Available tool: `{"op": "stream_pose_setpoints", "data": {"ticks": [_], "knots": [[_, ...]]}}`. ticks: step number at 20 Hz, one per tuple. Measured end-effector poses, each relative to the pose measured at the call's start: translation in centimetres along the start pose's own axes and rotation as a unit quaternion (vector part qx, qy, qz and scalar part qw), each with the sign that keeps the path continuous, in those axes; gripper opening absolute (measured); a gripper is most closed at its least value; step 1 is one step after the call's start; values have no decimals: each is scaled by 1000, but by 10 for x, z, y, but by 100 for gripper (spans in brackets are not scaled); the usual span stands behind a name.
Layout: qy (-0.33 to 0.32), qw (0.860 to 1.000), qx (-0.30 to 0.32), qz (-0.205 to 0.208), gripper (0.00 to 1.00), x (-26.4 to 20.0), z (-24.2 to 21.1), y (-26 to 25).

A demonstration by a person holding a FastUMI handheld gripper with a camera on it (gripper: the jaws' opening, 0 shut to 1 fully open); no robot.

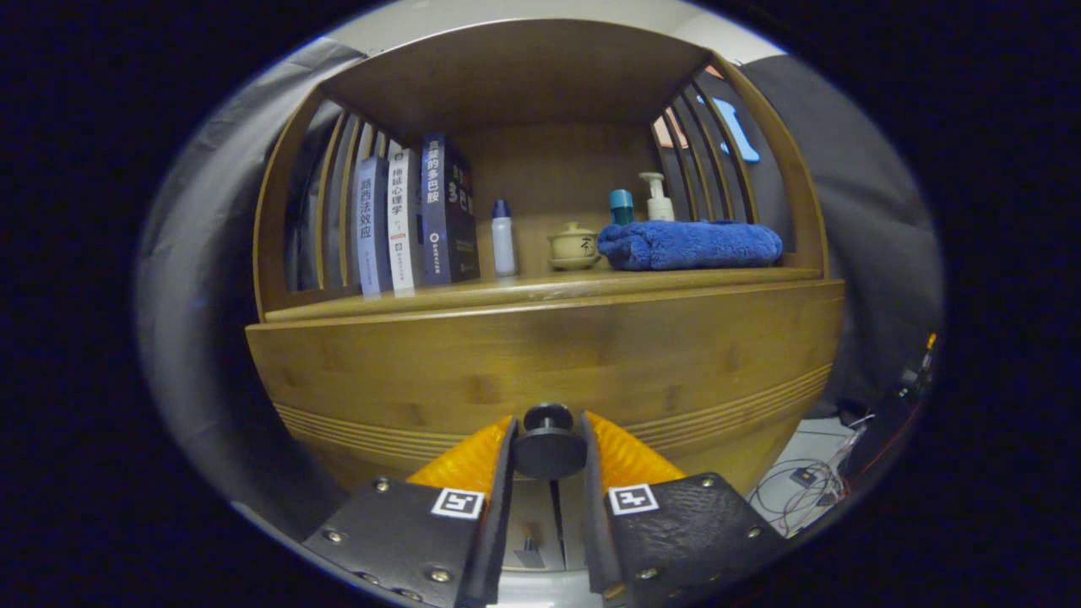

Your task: Pull open the drawer, take out the items inside it, and place them on the countertop above the cabinet.

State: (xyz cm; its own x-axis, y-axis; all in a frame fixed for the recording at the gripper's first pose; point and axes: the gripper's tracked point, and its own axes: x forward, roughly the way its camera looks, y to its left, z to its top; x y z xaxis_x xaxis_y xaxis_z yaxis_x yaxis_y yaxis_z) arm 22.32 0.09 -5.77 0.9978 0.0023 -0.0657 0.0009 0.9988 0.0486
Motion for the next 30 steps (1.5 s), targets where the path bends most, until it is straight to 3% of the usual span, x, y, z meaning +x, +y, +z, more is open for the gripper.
{"op": "stream_pose_setpoints", "data": {"ticks": [1,16,22,24,28,30], "knots": [[7,1000,-2,1,30,-2,-5,-1],[26,1000,-4,14,29,-146,-39,2],[60,998,22,24,30,-154,-40,2],[62,996,51,23,46,-161,-32,-2],[96,994,52,12,90,-182,-20,-12],[101,993,50,24,95,-189,-4,-7]]}}
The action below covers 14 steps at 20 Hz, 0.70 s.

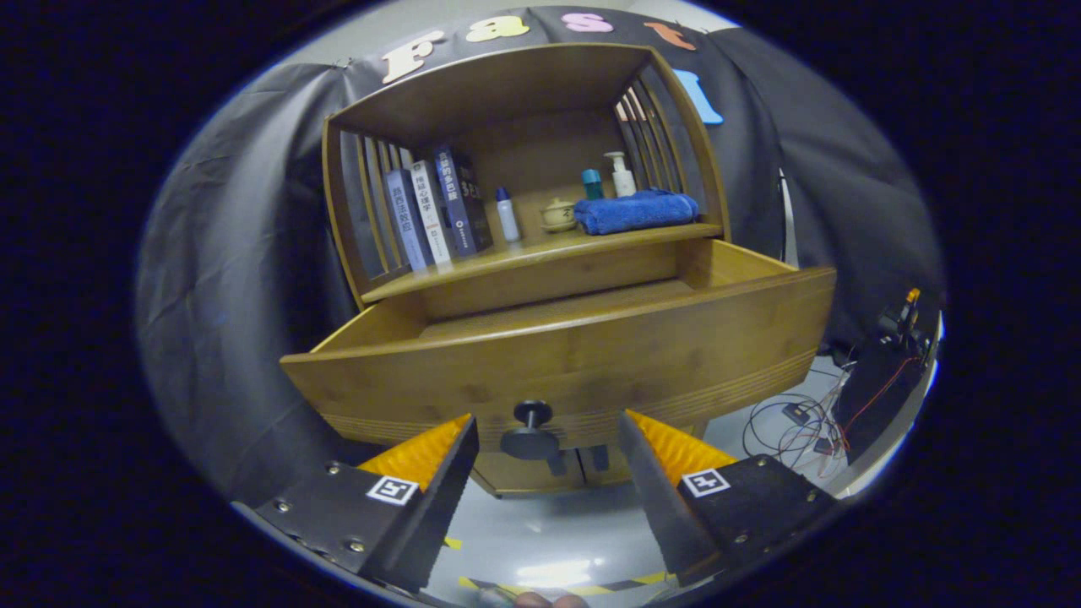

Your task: Pull open the drawer, take out the items inside it, and place them on the countertop above the cabinet.

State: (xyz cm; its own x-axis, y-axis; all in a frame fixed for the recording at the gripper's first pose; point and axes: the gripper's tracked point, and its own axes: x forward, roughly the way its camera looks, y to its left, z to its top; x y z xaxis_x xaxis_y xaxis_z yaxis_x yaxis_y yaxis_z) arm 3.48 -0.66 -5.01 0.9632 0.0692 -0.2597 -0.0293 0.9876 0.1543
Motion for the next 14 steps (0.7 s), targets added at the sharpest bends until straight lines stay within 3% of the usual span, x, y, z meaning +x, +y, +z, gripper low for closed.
{"op": "stream_pose_setpoints", "data": {"ticks": [3,7,9,14], "knots": [[-17,1000,-11,-11,100,-11,37,0],[-28,999,-8,-35,99,-2,94,2],[-30,999,-16,-41,99,17,118,8],[41,997,-43,-55,99,77,129,18]]}}
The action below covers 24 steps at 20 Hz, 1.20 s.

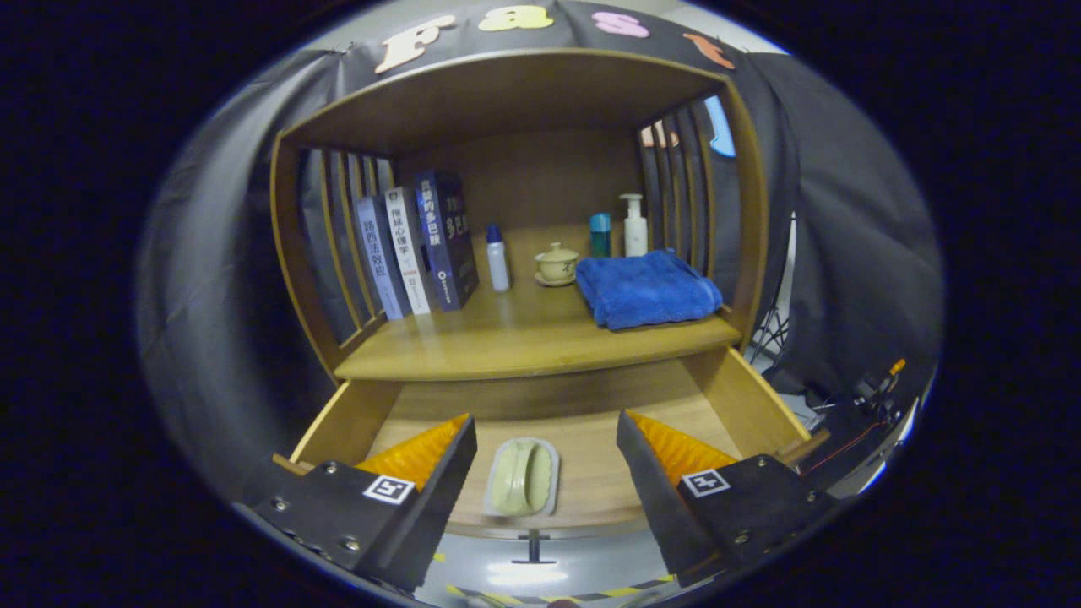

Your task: Pull open the drawer, take out the items inside it, and place them on the countertop above the cabinet.

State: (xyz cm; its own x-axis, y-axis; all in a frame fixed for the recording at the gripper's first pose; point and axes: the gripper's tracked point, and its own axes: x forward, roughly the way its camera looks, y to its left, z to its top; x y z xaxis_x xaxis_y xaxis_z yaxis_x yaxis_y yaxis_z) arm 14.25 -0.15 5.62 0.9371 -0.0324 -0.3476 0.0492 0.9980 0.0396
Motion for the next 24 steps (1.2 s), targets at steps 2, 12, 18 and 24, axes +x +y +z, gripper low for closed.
{"op": "stream_pose_setpoints", "data": {"ticks": [2,12,18,24], "knots": [[61,998,14,4,99,27,-16,11],[212,976,30,-27,70,82,-64,8],[254,965,66,17,18,84,-92,31],[194,976,71,63,7,70,-57,38]]}}
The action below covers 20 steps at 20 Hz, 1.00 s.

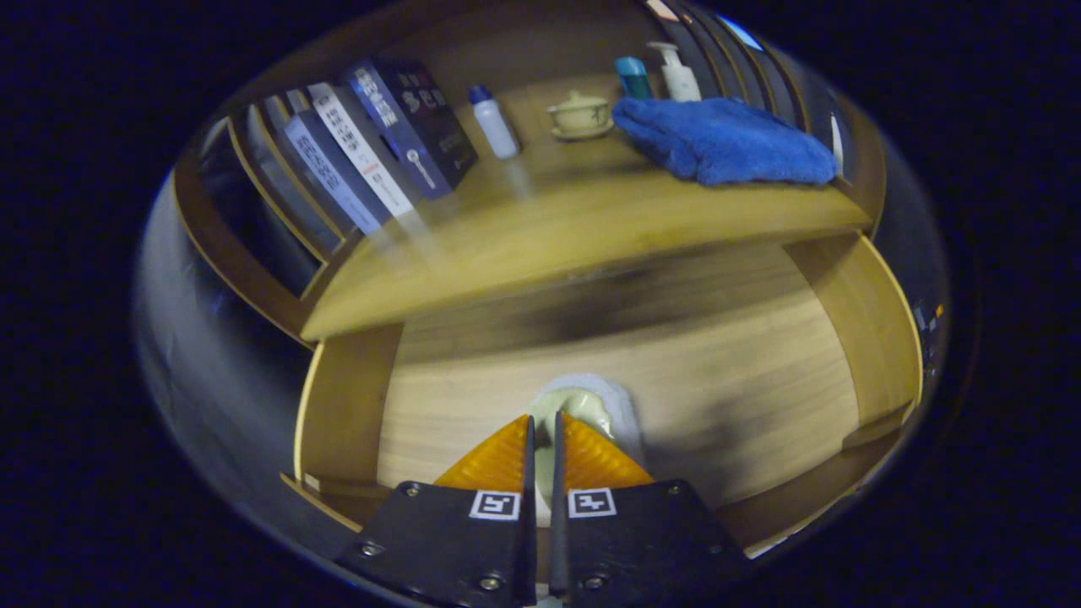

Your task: Pull open the drawer, take out the items inside it, and place them on the countertop above the cabinet.

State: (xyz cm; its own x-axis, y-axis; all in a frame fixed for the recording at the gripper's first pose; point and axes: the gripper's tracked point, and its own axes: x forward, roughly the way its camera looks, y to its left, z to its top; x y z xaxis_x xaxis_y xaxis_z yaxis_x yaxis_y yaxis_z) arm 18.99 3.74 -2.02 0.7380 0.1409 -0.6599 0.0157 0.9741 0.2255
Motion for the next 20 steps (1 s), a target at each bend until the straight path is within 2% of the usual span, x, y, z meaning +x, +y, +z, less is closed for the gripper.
{"op": "stream_pose_setpoints", "data": {"ticks": [2,4,7,8,12,13,15,17,18,20], "knots": [[-45,999,1,10,7,-18,24,5],[-74,997,-12,2,7,-30,44,3],[1,998,-50,-41,6,-22,10,-15],[6,998,-50,-48,10,-12,3,-22],[34,995,-61,-65,57,2,-17,-37],[44,994,-74,-72,59,3,-22,-43],[68,990,-92,-80,59,12,-35,-52],[59,994,-71,-65,28,-2,-30,-46],[56,995,-69,-46,12,7,-32,-39],[29,995,-93,-37,12,1,-20,-33]]}}
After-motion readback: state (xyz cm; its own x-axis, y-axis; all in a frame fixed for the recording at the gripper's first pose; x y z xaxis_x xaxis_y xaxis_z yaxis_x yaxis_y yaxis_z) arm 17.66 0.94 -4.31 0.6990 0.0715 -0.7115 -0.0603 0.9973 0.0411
